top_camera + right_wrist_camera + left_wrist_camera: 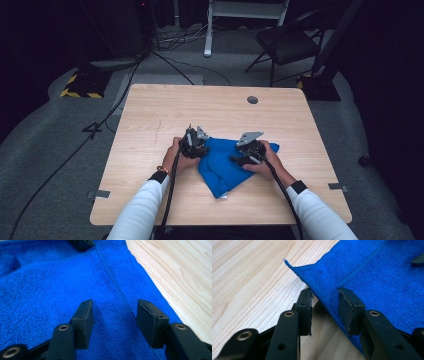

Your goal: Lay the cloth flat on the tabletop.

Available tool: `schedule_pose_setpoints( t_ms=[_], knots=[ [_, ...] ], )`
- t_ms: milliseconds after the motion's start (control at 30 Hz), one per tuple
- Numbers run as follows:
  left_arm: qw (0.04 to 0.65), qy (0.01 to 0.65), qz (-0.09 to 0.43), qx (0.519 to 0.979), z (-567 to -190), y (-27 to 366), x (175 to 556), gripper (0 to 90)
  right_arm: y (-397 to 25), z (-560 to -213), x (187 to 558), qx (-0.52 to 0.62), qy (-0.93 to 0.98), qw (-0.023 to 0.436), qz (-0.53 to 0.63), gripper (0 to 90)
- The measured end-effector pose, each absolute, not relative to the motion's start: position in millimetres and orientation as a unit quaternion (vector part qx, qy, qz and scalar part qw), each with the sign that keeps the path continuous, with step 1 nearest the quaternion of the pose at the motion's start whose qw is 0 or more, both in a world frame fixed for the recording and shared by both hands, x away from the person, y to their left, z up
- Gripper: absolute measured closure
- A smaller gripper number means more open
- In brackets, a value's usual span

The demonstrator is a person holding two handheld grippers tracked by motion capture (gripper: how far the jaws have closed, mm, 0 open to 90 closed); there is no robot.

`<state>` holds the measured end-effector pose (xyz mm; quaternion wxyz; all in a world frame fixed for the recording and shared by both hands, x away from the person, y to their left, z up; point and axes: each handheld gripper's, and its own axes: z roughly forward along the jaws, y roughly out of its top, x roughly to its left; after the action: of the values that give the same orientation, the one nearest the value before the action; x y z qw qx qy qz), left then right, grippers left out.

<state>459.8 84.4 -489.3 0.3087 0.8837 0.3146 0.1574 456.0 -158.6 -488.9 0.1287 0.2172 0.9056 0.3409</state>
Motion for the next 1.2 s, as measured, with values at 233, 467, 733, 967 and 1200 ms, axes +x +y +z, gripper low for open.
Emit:
schedule_pose_setpoints(
  t_ms=[233,467,733,967,1200],
  knots=[
    [0.308,0.314,0.152,0.885,-489.5,85.8,459.6,79.2,-158.3,-487.3,454.2,0.206,0.912,0.102,0.341,77.9],
    [0.307,0.322,0.15,0.883,-489.5,86.6,459.6,86.4,-159.6,-485.2,451.4,0.193,0.913,0.111,0.342,90.0],
    [0.305,0.335,0.169,0.875,-488.2,94.2,461.6,88.4,-168.1,-472.8,444.6,0.188,0.902,0.129,0.366,90.0],
    [0.307,0.374,0.182,0.856,-483.2,111.8,471.0,88.6,-197.2,-445.7,434.9,0.19,0.889,0.141,0.391,90.0],
    [0.294,0.393,0.205,0.847,-483.3,125.3,474.1,88.6,-217.3,-431.2,424.4,0.185,0.885,0.149,0.4,90.0]
  ],
)
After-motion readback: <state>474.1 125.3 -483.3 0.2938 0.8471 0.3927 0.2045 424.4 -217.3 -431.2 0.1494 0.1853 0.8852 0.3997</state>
